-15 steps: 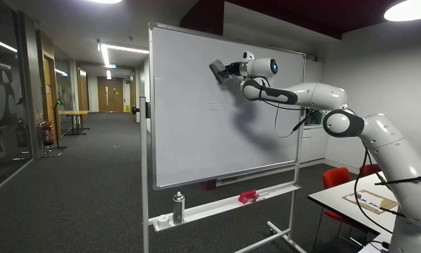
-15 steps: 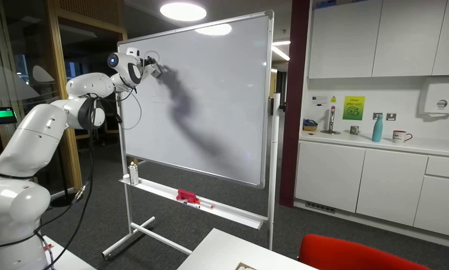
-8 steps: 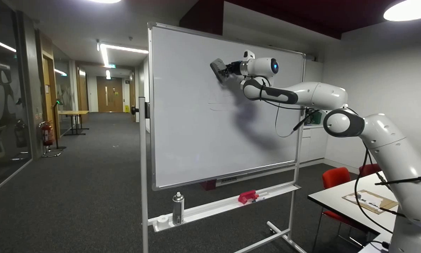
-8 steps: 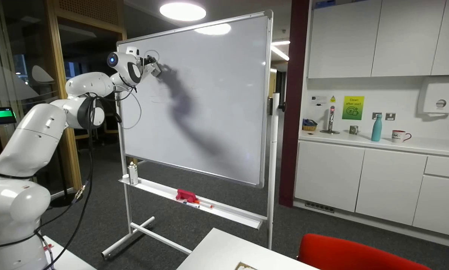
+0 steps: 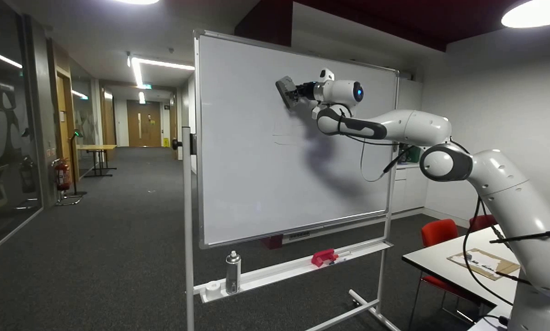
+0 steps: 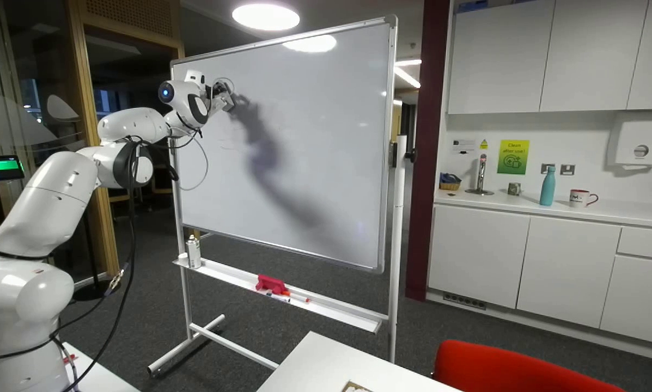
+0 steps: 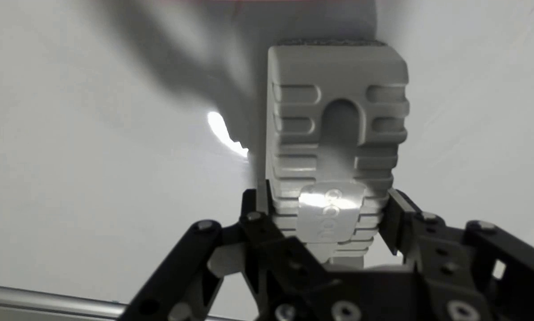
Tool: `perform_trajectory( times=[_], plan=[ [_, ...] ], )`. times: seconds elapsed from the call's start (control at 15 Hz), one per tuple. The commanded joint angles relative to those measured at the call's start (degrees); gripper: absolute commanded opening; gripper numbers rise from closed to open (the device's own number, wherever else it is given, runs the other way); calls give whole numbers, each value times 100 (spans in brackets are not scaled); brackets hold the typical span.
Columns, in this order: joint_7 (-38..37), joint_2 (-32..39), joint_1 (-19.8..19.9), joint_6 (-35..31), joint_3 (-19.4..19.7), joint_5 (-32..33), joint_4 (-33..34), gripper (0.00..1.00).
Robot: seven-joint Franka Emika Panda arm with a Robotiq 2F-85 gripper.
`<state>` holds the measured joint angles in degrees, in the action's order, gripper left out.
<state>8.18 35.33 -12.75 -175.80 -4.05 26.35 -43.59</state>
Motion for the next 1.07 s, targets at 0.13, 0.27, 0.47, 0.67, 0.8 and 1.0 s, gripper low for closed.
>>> perform_trajectory(
  times=[0.13, 0.27, 0.47, 0.67, 0.8, 1.0],
  plan=[
    [-1309, -150, -282, -367, 1011, 97, -434, 34],
    [-1583, -327, -479, -403, 1283, 148, -654, 34],
    [-1837, -629, -725, -566, 1563, 202, -1147, 34],
    [-1917, -1049, -917, -649, 1666, 234, -1866, 34],
    [-1883, -1296, -958, -648, 1583, 271, -2271, 34],
    [-2006, -1665, -1140, -858, 1728, 365, -2915, 34]
  ],
)
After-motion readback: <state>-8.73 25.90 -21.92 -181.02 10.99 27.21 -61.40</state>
